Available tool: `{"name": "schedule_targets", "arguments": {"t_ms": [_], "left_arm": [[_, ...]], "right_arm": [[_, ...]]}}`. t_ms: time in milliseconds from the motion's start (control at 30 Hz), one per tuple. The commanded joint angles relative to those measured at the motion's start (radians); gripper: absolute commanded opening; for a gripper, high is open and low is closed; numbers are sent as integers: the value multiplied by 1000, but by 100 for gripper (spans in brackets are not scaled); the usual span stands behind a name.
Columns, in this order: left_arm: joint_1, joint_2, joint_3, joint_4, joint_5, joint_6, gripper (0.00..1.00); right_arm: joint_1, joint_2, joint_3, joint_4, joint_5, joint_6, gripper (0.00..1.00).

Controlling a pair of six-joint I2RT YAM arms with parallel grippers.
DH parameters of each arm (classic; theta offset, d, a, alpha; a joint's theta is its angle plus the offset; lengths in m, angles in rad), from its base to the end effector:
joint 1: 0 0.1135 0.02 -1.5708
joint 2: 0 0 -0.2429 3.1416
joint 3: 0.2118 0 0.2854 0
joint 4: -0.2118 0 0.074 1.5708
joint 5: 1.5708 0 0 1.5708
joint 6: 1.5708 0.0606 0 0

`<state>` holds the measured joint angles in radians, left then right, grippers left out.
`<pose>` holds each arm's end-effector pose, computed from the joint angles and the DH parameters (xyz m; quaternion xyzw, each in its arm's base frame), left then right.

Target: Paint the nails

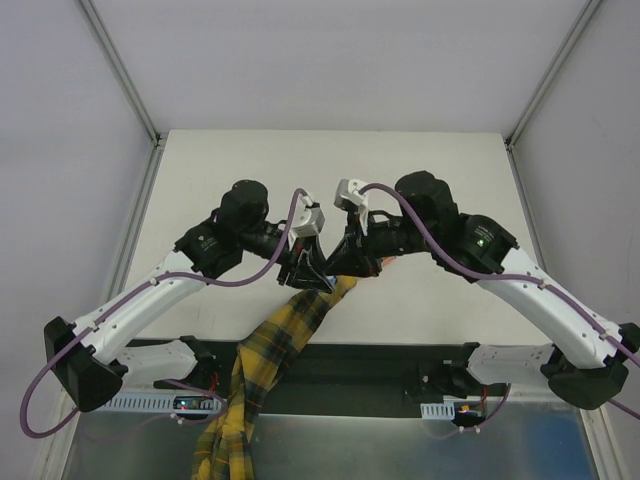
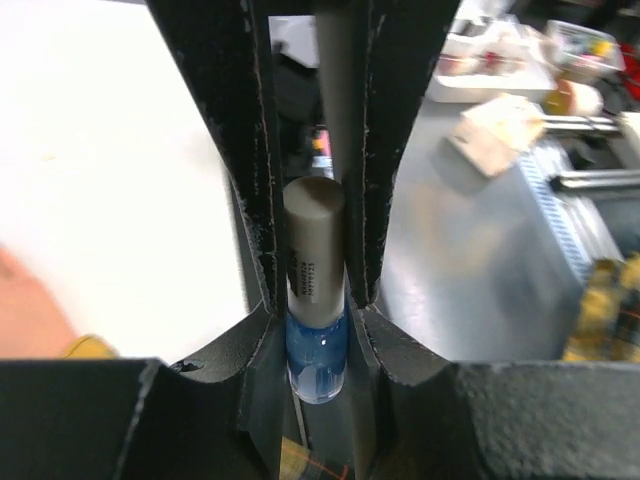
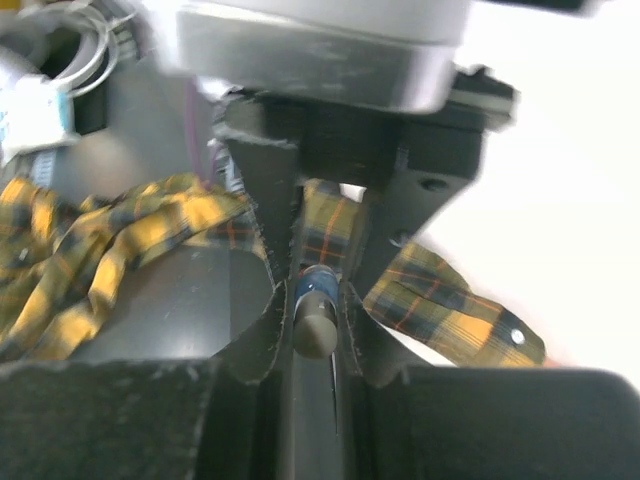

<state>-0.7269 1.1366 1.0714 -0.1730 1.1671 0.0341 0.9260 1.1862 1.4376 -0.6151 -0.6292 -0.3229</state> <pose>0.1835 -0.2378 0.3525 0.5598 0.4826 -0.5825 0.3381 0.1513 0.2605 0.4224 -0.6002 0.5325 0.4036 0.4397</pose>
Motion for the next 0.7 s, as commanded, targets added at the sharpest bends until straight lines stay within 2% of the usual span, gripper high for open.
{"name": "schedule_targets", "arguments": {"t_ms": [0, 33, 100, 133, 167, 200, 233, 333, 467, 500, 533, 600, 633, 667], "left_arm": [[14, -40, 22, 53, -338, 13, 0], [12, -47, 19, 52, -469, 13, 0], [15, -55, 9, 52, -625, 12, 0], [14, -61, 7, 52, -761, 7, 0], [14, -64, 1, 52, -811, 12, 0], [14, -70, -4, 52, -851, 9, 0], [12, -81, -7, 52, -901, 9, 0], [11, -98, -10, 52, -897, 12, 0], [-9, -116, -16, 61, -783, 33, 0], [-11, -117, -16, 63, -753, 38, 0], [-11, -117, -16, 63, -709, 43, 0], [-9, -94, -11, 61, -540, 43, 0], [-11, -84, -8, 61, -479, 32, 0], [-12, -75, 4, 59, -421, 24, 0]], "right_arm": [[19, 3, -3, 69, 164, 143, 1], [55, 6, -3, 69, 259, 215, 1], [127, 24, 36, 17, 799, 330, 1], [217, 38, 65, -53, 1020, 440, 1], [253, 52, 81, -140, 1228, 600, 0], [282, 55, 73, -158, 1290, 670, 0], [319, 49, 49, -94, 1316, 701, 0], [324, 42, 4, -14, 1310, 729, 1], [324, 55, 66, -38, 1297, 690, 1], [323, 41, 58, -8, 1272, 623, 1], [317, 18, 49, 29, 1242, 598, 16], [294, 3, 58, 31, 1130, 512, 36], [268, -6, 72, 6, 1094, 486, 49], [257, -29, 73, -3, 1041, 461, 52]]}}
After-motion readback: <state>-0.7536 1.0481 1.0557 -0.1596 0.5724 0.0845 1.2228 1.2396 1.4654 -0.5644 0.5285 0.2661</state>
